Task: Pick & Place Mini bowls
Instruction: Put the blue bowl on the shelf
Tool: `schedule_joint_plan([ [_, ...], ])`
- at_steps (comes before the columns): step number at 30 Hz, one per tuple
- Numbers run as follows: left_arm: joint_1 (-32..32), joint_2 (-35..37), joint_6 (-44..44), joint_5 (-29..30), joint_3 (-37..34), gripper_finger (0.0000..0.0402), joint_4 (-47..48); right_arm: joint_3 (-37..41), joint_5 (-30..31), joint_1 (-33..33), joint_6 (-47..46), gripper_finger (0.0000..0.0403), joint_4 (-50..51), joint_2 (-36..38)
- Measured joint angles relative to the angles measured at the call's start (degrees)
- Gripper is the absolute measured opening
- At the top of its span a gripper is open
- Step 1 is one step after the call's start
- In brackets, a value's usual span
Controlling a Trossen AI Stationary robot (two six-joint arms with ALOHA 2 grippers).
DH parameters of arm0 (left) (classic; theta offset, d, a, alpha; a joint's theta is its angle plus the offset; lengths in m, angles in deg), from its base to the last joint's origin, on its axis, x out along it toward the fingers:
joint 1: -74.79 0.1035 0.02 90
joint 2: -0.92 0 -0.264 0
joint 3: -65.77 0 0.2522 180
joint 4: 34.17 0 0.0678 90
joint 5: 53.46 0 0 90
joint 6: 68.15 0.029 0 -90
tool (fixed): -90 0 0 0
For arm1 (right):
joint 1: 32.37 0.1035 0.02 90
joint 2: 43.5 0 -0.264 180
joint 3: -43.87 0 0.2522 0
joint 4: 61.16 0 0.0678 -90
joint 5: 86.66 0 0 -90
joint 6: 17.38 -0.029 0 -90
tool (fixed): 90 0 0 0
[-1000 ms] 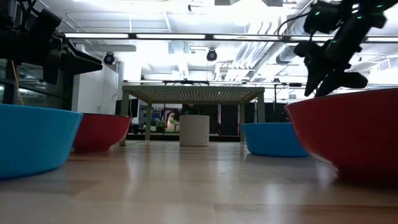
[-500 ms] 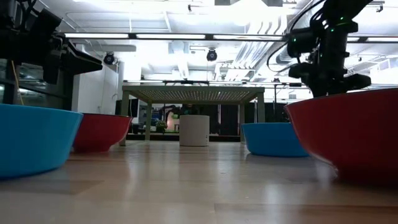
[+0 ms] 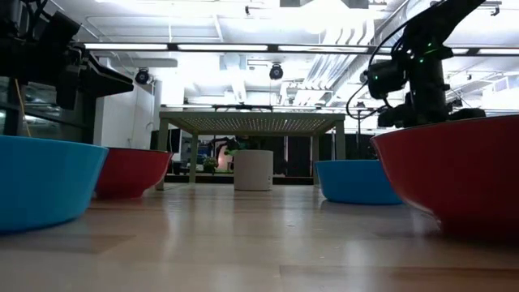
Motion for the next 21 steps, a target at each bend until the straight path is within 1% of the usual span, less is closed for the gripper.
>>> schedule_joint_plan([
  [11, 0.0, 0.0, 0.0, 0.0, 0.0, 0.0127, 0.0, 0.0, 0.1, -1.0, 1.1, 0.0124, -2.0, -5.2],
  [21, 0.0, 0.0, 0.0, 0.0, 0.0, 0.0127, 0.0, 0.0, 0.4, -1.4, 1.1, 0.0124, -2.2, -5.5],
])
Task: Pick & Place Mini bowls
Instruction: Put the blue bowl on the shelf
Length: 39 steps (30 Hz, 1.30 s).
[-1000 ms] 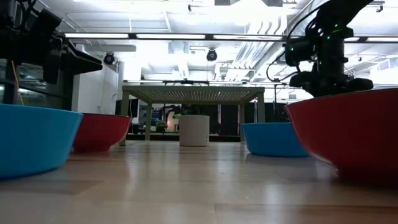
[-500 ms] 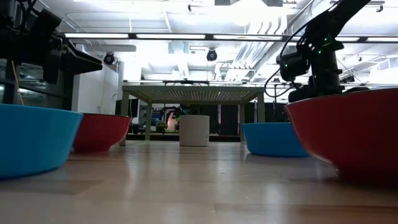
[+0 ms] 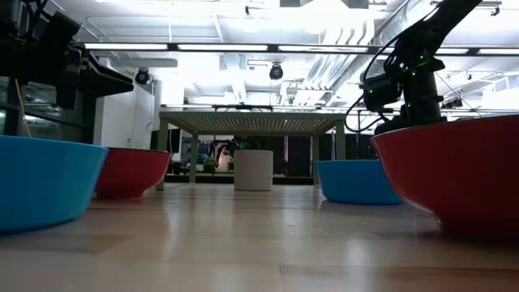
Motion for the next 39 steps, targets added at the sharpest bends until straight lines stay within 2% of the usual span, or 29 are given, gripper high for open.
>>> schedule_joint_plan([
  [5, 0.0, 0.0, 0.0, 0.0, 0.0, 0.0127, 0.0, 0.0, 0.0, 0.0, 0.0, 0.0111, 0.0, 0.0],
  [12, 0.0, 0.0, 0.0, 0.0, 0.0, 0.0127, 0.0, 0.0, -0.5, 0.0, 1.2, 0.0021, 0.0, 0.0],
  [14, 0.0, 0.0, 0.0, 0.0, 0.0, 0.0127, 0.0, 0.0, -0.8, 0.0, 1.9, 0.0008, 0.0, 0.1],
  [20, 0.0, 0.0, 0.0, 0.0, 0.0, 0.0127, 0.0, 0.0, -0.8, 0.0, 2.0, 0.0005, 0.0, 0.5],
  [29, 0.0, 0.0, 0.0, 0.0, 0.0, 0.0127, 0.0, -0.1, -1.3, -0.3, 1.5, 0.0001, 0.9, 4.9],
  [39, 0.0, 0.0, 0.0, 0.0, 0.0, 0.0127, 0.0, -0.1, -6.2, -0.3, -1.6, 0.0000, 1.3, 11.1],
])
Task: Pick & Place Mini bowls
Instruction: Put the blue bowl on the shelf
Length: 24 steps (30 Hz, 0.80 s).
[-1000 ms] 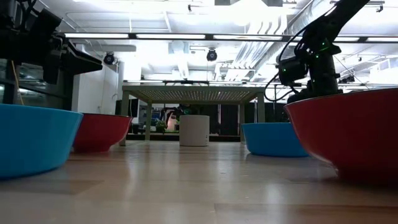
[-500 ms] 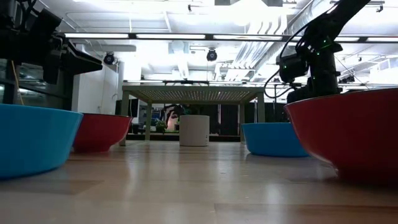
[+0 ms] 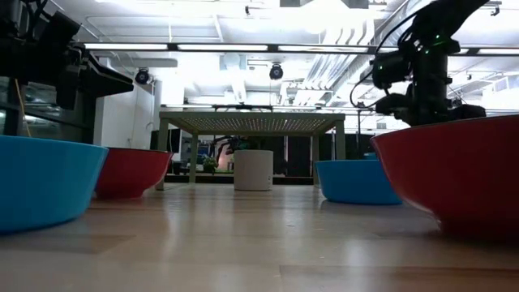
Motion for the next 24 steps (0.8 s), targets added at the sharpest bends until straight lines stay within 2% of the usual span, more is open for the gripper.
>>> schedule_joint_plan([
  [11, 0.0, 0.0, 0.0, 0.0, 0.0, 0.0127, 0.0, -1.7, -4.8, 0.0, -2.0, 0.0000, 1.6, 7.3],
  [17, 0.0, 0.0, 0.0, 0.0, 0.0, 0.0127, 0.0, -11.8, -1.9, 0.1, 0.1, 0.0000, 10.8, 6.6],
  [24, 0.0, 0.0, 0.0, 0.0, 0.0, 0.0127, 0.0, -26.3, -2.1, 0.1, 3.2, 0.0000, 17.3, 0.5],
])
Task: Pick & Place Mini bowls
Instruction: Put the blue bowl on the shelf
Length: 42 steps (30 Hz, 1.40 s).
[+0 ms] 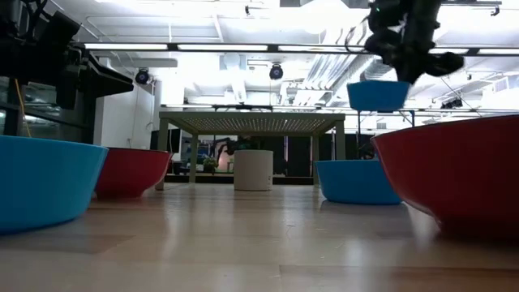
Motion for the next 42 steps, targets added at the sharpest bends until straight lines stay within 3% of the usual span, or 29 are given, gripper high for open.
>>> schedule_joint_plan([
  [14, 0.0, 0.0, 0.0, 0.0, 0.0, 0.0127, 0.0, -24.5, 0.0, 0.9, 10.4, 0.0000, 7.6, -19.6],
  [23, 0.0, 0.0, 0.0, 0.0, 0.0, 0.0127, 0.0, -35.7, -1.6, 3.2, 10.4, 0.0000, 9.8, -30.3],
  [28, 0.0, 0.0, 0.0, 0.0, 0.0, 0.0127, 0.0, -37.8, -4.4, 4.8, 9.4, 0.0000, 9.2, -33.9],
  [42, 0.0, 0.0, 0.0, 0.0, 0.0, 0.0127, 0.0, -37.4, -4.3, 7.5, 7.6, 0.0000, 3.6, -37.2],
])
